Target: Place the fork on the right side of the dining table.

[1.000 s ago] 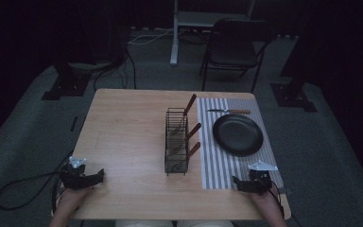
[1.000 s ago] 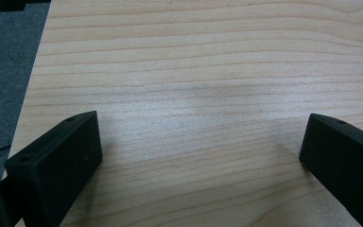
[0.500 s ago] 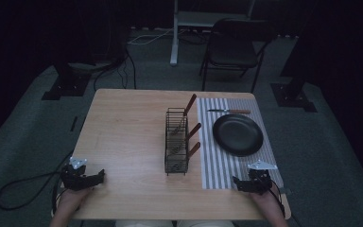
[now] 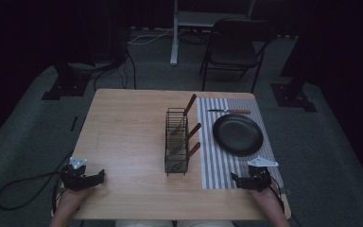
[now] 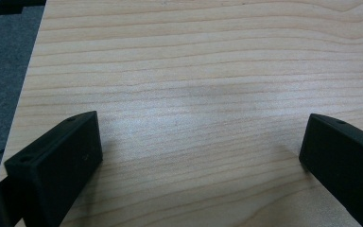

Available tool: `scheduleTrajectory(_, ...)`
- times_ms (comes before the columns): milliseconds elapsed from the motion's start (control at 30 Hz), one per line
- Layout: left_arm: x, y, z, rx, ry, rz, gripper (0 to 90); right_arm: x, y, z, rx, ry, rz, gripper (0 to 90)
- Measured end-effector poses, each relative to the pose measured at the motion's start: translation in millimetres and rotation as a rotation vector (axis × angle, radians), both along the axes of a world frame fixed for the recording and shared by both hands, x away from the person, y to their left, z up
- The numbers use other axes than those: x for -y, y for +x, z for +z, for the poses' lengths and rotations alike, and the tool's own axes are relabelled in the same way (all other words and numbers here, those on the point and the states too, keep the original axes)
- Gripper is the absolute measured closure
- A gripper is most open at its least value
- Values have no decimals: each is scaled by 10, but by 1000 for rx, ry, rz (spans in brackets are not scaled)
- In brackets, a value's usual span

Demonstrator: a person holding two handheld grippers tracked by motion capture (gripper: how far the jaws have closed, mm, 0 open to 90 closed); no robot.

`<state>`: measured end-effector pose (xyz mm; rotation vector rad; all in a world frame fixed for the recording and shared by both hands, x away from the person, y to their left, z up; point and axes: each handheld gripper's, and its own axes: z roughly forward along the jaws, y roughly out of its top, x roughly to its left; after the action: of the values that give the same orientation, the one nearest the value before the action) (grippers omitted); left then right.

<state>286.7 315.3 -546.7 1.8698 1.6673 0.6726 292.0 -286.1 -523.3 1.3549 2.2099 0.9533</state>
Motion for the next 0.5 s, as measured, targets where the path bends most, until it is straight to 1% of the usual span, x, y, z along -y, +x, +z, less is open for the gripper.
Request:
scheduleTrajectory(67, 0, 0, 0, 0, 0, 0, 2, -33, 9, 7, -1, 11, 23, 133)
scheduleTrajectory(167, 0, 0, 0, 0, 1, 0, 2, -58, 23, 33, -6, 22, 39, 133)
scheduleTrajectory(300, 1, -1, 0, 1, 0, 0, 2, -85, 43, 84, -2, 32, 49, 133)
scheduleTrajectory(333, 2, -1, 0, 1, 0, 1, 2, -95, 56, 112, -3, 48, 57, 133)
scheduleTrajectory(500, 9, -3, 1, 2, 4, 1, 2, -132, 103, 187, 6, 68, 64, 133)
